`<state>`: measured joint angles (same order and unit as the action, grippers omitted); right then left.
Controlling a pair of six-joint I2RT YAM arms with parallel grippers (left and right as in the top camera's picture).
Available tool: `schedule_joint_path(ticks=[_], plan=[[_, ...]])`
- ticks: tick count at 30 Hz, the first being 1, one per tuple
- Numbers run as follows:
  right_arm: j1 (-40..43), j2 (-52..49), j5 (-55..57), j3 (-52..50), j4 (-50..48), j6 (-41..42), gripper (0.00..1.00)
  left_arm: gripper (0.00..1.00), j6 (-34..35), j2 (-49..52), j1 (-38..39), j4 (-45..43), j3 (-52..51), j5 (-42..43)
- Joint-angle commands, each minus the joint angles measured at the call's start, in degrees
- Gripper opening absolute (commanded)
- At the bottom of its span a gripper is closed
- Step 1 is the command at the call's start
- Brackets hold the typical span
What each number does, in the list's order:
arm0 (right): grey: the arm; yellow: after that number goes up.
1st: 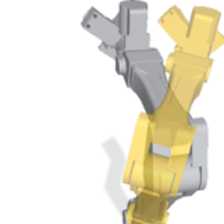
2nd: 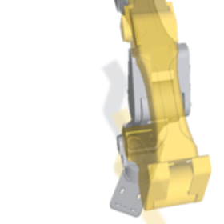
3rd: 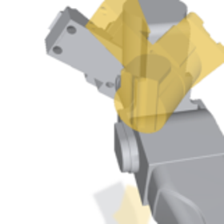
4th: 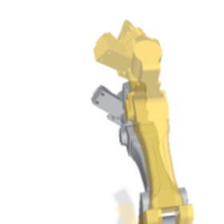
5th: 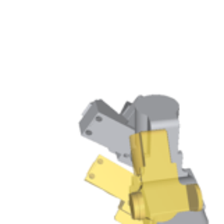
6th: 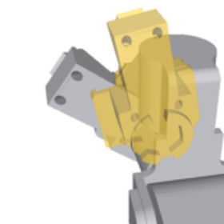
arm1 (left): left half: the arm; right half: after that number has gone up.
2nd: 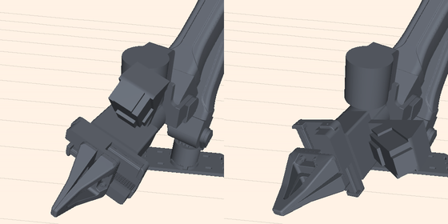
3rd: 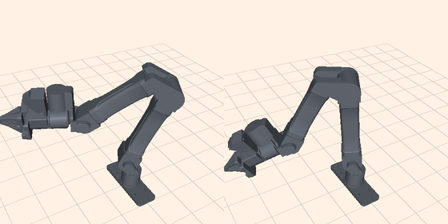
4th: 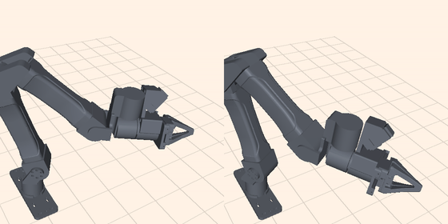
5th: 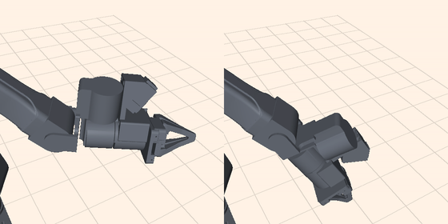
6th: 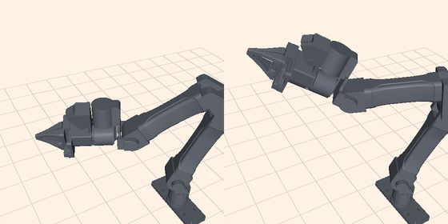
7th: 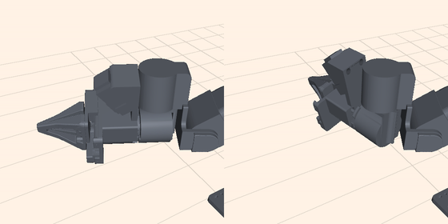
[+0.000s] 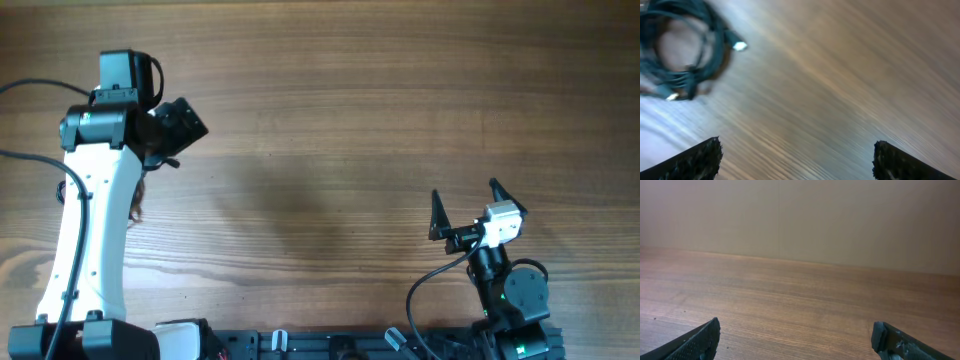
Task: Untangle cables
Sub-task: 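Lower the left gripper and pinch the black cable bundle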
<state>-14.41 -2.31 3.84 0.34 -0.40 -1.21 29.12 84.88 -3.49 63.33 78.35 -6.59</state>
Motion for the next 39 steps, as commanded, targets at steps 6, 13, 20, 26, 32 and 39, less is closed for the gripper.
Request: schedule_joint_path(ticks=[6, 13, 20, 26, 32, 39], plan=[[0.24, -0.11, -0.90, -0.02, -0.20, -0.15, 1.00, 0.61, 3.08, 0.42, -9.75, -3.45, -9.01, -6.99], [0.24, -0.11, -0.90, -0.04, -0.20, -0.13, 1.00, 0.27, 3.10, 0.44, -15.82, -9.07, -18.84, -6.95], [0.24, -0.11, -0.90, -0.02, -0.22, -0.15, 1.00, 0.31, 3.04, 0.70, -15.93, -20.13, -27.91, -10.71], [0.24, -0.11, -0.90, -0.02, -0.22, -0.15, 1.00, 0.29, -2.78, 2.51, -15.91, -26.16, -29.73, -11.93], [0.24, -0.11, -0.90, -0.04, -0.20, -0.17, 1.00, 0.27, -6.45, 6.78, -15.93, -28.76, -29.73, -12.04], [0.24, -0.11, -0.90, -0.02, -0.20, -0.11, 1.00, 0.20, -6.40, 9.01, -16.74, -30.67, -29.73, -9.92]])
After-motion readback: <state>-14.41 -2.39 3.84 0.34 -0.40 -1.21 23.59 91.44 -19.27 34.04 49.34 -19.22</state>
